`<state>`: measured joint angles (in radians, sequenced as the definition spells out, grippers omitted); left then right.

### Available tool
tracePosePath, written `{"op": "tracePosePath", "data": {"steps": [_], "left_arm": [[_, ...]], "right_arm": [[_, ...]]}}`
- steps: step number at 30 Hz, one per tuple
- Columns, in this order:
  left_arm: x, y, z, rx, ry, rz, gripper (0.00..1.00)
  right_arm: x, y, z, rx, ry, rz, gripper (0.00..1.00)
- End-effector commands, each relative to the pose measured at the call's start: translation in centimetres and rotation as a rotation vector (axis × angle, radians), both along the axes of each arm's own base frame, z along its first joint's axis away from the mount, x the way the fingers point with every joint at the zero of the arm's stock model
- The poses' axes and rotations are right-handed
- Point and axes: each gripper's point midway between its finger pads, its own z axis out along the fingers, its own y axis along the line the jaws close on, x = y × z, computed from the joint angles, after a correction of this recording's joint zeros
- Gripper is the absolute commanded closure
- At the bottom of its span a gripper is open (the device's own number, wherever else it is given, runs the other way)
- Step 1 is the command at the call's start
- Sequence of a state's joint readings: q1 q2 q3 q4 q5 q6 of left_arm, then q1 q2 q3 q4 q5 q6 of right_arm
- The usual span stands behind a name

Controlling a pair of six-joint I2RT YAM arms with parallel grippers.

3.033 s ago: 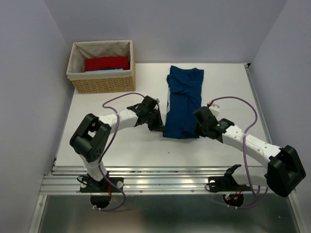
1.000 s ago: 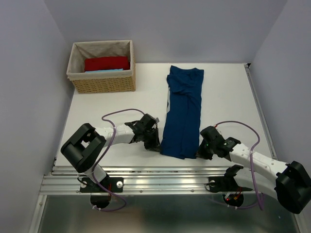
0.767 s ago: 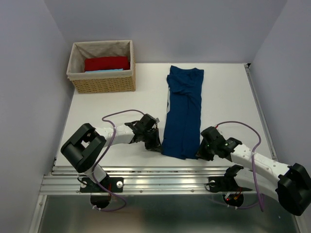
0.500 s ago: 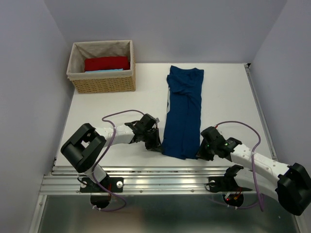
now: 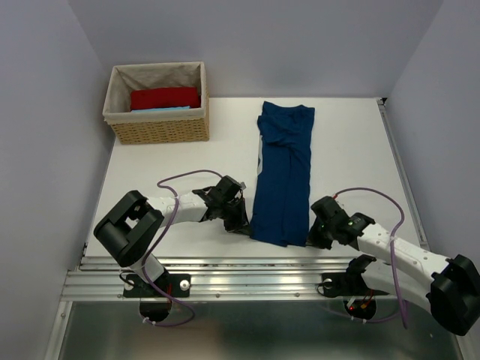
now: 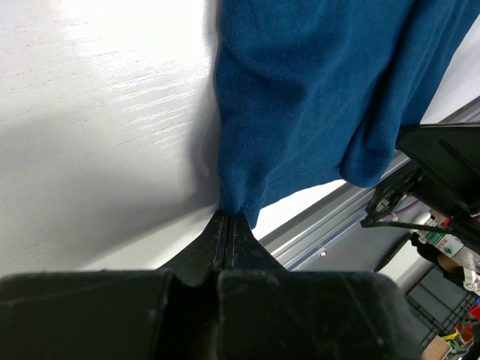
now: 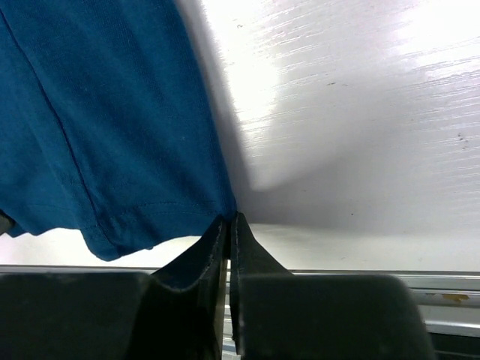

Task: Roll the t-shirts
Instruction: Roll the T-shirt to the center of the board.

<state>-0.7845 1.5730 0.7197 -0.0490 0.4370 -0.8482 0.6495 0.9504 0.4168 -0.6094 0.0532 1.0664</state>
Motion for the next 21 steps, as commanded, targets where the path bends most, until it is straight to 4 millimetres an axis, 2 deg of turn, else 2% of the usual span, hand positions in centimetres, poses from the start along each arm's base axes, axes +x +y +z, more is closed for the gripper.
{"op": "tracePosePath", "data": {"steps": [1, 7, 13, 17, 21], "left_arm": [[-0.2, -0.4, 1.4, -0.038, -0.019, -0.004, 1.00], [-0.4, -0.4, 1.7, -0.051, -0.013, 0.006, 1.00], [0.0, -1.5, 3.8, -0.112, -0.015, 0.002, 1.00], [1.2, -2.4, 5.0, -0.126, -0.031, 0.021, 1.00], [2.4, -2.9, 4.9, -0.118, -0.026, 0.048, 1.00]], "right_arm": [[0.3, -0.1, 1.2, -0.011, -0.022, 0.002, 0.99], [0.2, -0.4, 1.2, -0.025, -0.021, -0.003, 0.99], [1.7, -0.7, 3.5, -0.045, -0.089, -0.034, 0.99], [2.8, -1.5, 4.9, -0.099, -0.129, -0.053, 0.99], [3.8, -1.8, 5.1, -0.156, -0.139, -0.052, 0.99]]}}
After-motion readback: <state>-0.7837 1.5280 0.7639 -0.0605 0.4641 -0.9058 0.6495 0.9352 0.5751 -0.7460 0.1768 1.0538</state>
